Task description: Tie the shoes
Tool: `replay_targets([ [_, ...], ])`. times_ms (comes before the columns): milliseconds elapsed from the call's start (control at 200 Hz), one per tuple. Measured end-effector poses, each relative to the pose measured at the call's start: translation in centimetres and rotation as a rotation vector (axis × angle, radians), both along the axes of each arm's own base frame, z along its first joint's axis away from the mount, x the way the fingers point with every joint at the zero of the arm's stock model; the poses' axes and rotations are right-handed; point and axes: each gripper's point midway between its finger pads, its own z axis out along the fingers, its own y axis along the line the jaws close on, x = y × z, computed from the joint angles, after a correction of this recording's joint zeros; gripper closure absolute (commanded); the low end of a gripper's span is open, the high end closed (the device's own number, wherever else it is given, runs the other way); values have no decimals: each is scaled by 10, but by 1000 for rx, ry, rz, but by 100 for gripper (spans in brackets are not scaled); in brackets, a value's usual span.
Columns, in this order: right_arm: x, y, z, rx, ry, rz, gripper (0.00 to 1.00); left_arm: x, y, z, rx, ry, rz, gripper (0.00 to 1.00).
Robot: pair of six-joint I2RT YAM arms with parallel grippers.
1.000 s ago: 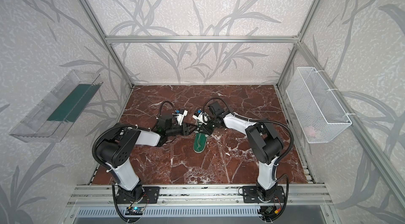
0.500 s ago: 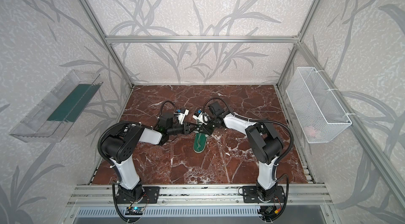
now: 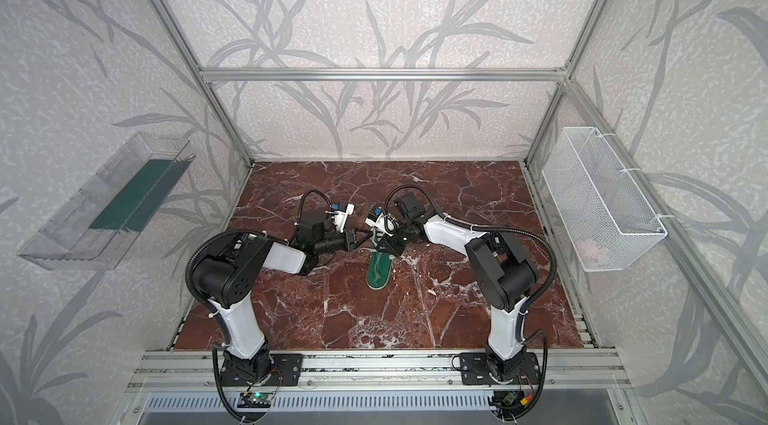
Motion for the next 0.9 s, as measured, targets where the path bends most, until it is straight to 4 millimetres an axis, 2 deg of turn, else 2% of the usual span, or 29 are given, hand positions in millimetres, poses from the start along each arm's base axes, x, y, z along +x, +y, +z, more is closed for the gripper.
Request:
replay_targets([
  [255,0,0,0,0,0,0,80,0,3,-3,6,17,9,100],
  [900,0,0,0,-3,-11,10,81,-11,18,-10,202,57,-31,100],
])
